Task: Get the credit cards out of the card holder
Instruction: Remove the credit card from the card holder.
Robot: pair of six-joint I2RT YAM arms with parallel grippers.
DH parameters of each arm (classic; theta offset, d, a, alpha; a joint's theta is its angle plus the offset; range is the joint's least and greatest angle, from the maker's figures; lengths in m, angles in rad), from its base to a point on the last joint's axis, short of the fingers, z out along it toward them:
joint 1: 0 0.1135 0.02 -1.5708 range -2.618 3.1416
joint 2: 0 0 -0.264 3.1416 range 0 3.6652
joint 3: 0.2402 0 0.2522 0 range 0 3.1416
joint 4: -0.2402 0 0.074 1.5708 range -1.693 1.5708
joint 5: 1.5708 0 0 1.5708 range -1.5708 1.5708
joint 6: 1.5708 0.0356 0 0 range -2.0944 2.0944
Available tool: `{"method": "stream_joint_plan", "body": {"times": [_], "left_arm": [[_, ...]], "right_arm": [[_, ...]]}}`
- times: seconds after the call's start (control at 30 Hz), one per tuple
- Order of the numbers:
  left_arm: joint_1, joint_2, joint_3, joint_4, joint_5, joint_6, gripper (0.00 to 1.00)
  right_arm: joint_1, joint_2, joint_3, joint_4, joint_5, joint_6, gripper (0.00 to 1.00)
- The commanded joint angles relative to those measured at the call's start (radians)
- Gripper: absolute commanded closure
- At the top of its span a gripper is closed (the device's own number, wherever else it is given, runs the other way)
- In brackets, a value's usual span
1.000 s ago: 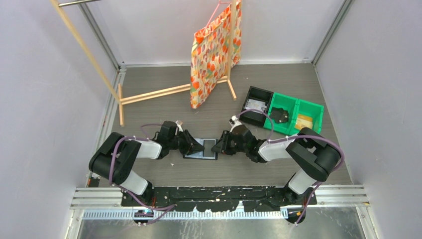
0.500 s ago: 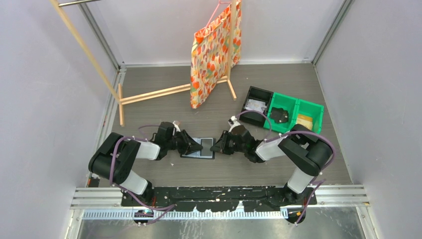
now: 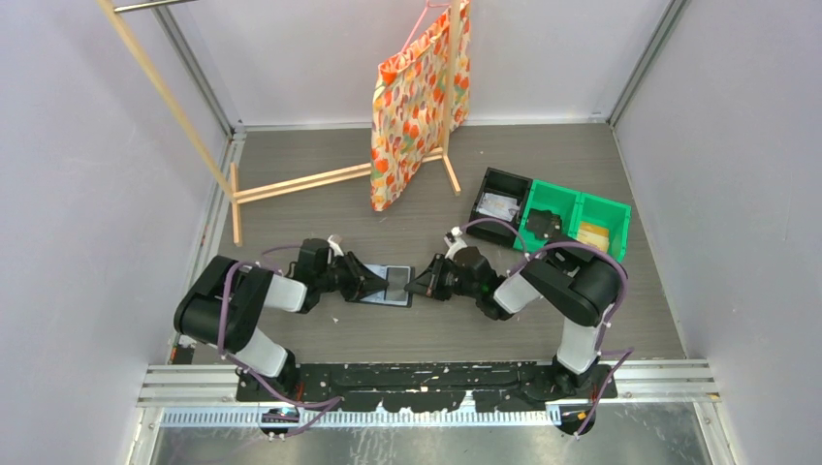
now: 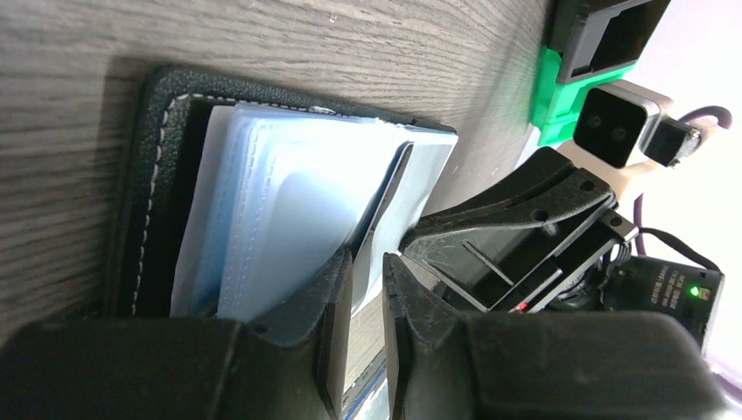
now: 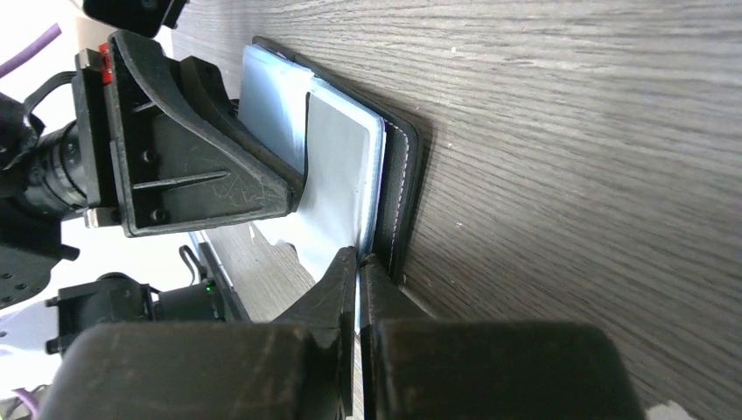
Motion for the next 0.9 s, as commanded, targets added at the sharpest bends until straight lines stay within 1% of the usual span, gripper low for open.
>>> {"method": "stream_joint_plan", "body": {"times": [0.0, 0.13, 0.23, 0.37, 0.6, 0.63, 0.73, 0.8, 0.87], "left_arm": [[0.008, 0.042, 0.007, 0.029, 0.049, 0.060, 0.78], [0.026, 0.022, 0.018, -0.028, 0.054, 0.116, 0.78], [0.027, 0.010, 0.033, -0.043, 0.092, 0.141, 0.77], [0.027, 0.017, 0.040, -0.012, 0.136, 0.138, 0.78], [0.035, 0.066, 0.013, 0.104, 0.158, 0.079, 0.80], [0.035, 0.074, 0.009, 0.121, 0.159, 0.071, 0.80], [0.035, 0.089, 0.008, 0.133, 0.158, 0.063, 0.81], [0.035, 0.093, 0.008, 0.131, 0.156, 0.065, 0.81], [0.036, 0.094, 0.008, 0.130, 0.155, 0.066, 0.81]], "right_arm": [[0.001, 0.084, -0.027, 0.104, -0.074, 0.020, 0.99], [-0.040, 0.152, -0.072, 0.269, -0.121, 0.087, 0.99], [-0.062, 0.193, -0.081, 0.358, -0.175, 0.117, 0.99], [-0.064, 0.205, -0.066, 0.373, -0.219, 0.119, 0.99], [-0.064, 0.185, -0.064, 0.349, -0.222, 0.111, 0.99], [-0.064, 0.182, -0.066, 0.347, -0.222, 0.111, 0.95], [-0.064, 0.172, -0.077, 0.348, -0.215, 0.124, 0.79], [-0.068, 0.170, -0.086, 0.383, -0.216, 0.156, 0.75], [-0.072, 0.189, -0.093, 0.483, -0.224, 0.226, 0.71]]}}
